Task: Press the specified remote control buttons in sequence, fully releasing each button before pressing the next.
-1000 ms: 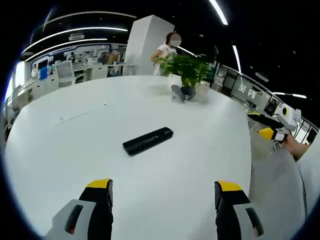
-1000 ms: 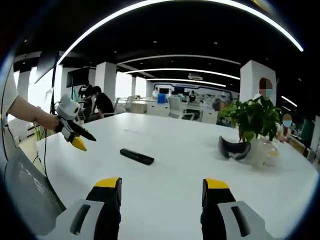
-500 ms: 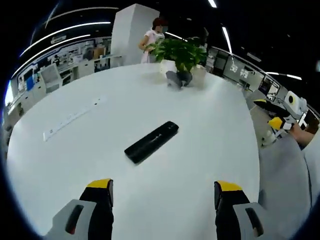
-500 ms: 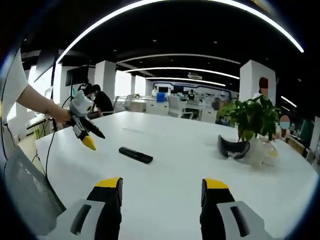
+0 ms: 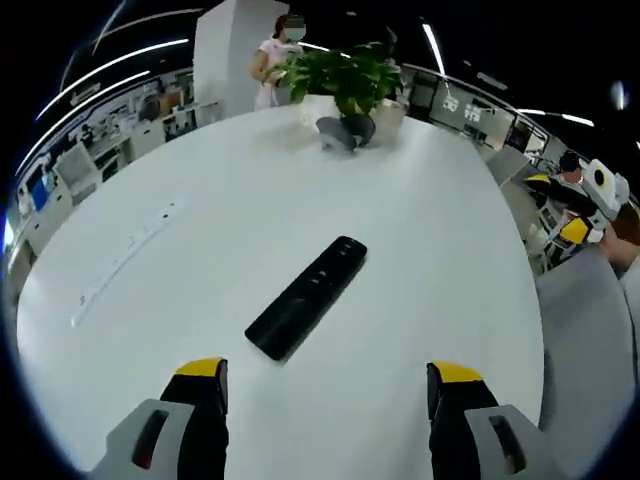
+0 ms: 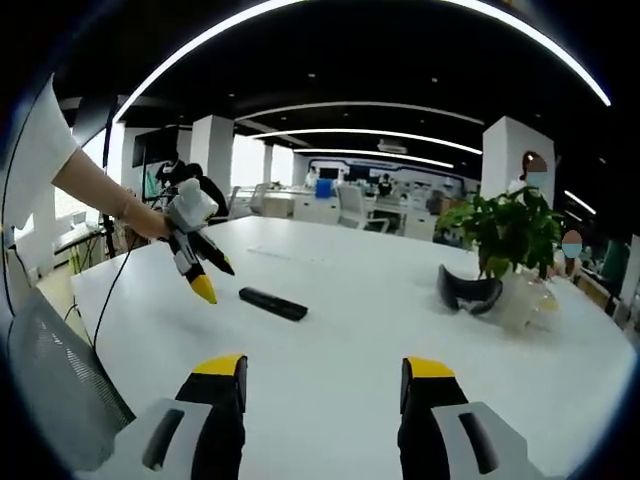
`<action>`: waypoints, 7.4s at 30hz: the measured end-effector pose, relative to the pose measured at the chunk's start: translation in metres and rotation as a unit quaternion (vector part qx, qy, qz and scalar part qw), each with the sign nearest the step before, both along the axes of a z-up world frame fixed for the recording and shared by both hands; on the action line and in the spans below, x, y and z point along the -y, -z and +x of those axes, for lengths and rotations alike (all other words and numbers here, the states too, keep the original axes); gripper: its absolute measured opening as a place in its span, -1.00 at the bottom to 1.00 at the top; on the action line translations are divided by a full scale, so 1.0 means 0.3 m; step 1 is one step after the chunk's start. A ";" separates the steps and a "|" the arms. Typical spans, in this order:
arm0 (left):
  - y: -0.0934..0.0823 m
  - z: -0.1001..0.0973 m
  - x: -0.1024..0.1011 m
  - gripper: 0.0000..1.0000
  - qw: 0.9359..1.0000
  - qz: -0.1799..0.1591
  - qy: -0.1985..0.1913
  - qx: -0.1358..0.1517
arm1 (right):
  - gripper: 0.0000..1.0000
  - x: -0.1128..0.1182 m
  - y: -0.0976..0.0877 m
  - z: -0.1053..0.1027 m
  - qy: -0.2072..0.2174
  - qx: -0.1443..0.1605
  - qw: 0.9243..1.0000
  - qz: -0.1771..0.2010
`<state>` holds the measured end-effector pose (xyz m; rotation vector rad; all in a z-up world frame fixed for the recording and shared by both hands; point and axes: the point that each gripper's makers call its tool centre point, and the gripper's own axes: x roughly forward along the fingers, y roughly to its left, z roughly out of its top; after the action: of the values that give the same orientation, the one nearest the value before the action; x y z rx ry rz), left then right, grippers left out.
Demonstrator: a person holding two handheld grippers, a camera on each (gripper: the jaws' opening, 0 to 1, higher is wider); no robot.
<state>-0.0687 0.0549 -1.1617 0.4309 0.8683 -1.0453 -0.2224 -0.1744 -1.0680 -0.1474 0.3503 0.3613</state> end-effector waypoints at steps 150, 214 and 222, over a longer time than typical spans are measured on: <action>0.117 -0.304 0.063 -0.52 0.946 0.231 0.226 -0.008 | -0.27 -0.066 0.063 -0.031 -0.065 -0.047 0.997 -0.002; 0.108 -0.629 0.018 -0.52 0.968 0.169 0.187 -0.004 | -0.33 -0.072 0.079 -0.051 -0.065 -0.067 0.996 -0.004; 0.105 -0.631 0.017 -0.52 0.976 0.133 0.170 0.003 | -0.35 -0.081 0.105 -0.059 -0.073 -0.083 0.994 -0.023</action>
<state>-0.2579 0.0499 -1.1931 0.8297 0.9535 -1.2436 -0.2401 -0.1502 -1.0996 -0.1899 0.5136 0.5121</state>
